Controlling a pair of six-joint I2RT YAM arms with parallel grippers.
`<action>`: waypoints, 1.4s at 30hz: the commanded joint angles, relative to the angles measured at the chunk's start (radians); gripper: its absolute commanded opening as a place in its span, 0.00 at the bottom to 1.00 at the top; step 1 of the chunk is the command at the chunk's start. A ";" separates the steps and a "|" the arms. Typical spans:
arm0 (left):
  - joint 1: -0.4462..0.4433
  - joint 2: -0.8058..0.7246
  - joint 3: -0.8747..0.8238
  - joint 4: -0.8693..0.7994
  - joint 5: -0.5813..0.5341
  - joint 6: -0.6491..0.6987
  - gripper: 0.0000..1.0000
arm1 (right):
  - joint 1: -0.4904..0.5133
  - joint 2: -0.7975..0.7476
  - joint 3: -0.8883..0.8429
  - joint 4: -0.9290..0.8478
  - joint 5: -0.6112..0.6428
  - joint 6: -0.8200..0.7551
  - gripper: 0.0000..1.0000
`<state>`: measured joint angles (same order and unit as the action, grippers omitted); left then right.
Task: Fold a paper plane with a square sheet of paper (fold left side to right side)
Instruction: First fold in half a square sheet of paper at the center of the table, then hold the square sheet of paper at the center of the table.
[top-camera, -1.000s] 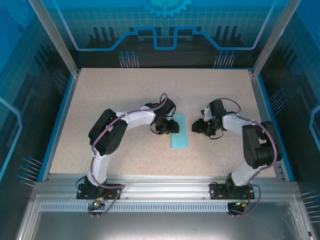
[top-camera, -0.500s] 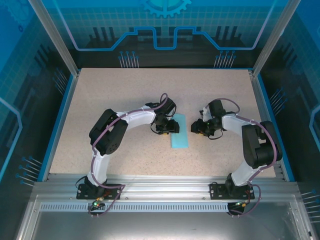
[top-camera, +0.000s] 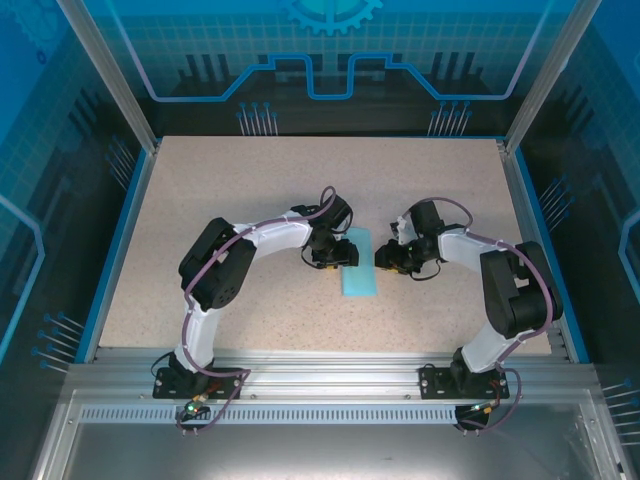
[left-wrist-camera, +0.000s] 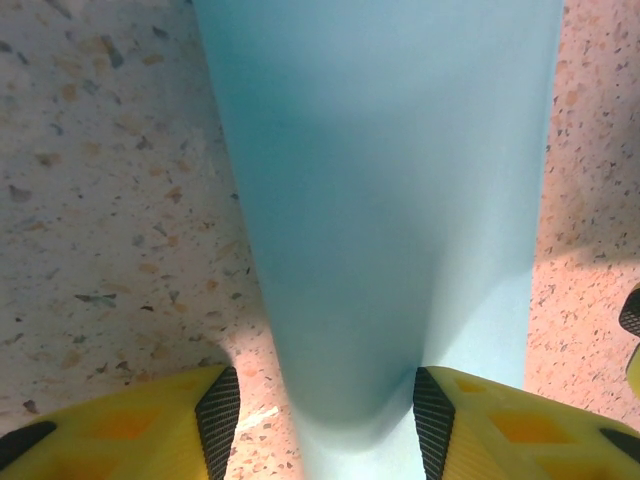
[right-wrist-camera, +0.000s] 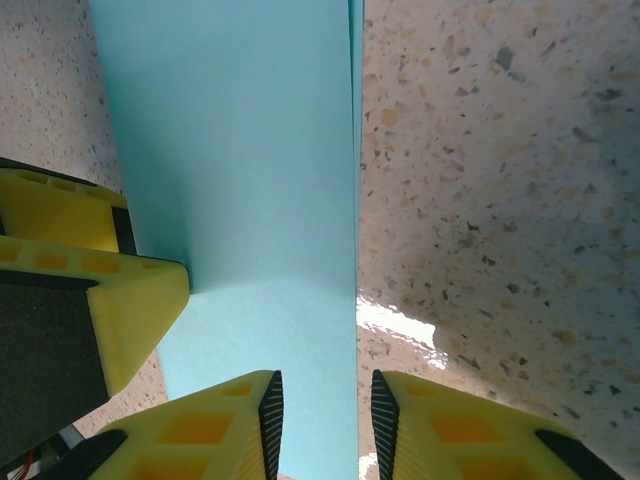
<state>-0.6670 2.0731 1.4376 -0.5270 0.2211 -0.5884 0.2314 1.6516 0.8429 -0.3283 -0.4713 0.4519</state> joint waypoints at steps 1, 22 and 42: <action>-0.029 0.047 0.004 -0.025 0.017 0.029 0.54 | 0.014 -0.024 -0.004 -0.007 -0.012 0.013 0.32; -0.034 0.050 0.004 -0.024 0.017 0.032 0.51 | 0.015 -0.081 -0.011 -0.011 -0.019 0.032 0.32; -0.039 0.054 0.009 -0.029 0.019 0.042 0.53 | 0.017 -0.091 -0.028 0.030 -0.078 0.074 0.27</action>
<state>-0.6743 2.0731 1.4395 -0.5339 0.2054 -0.5663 0.2314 1.5742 0.8299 -0.3046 -0.5102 0.5167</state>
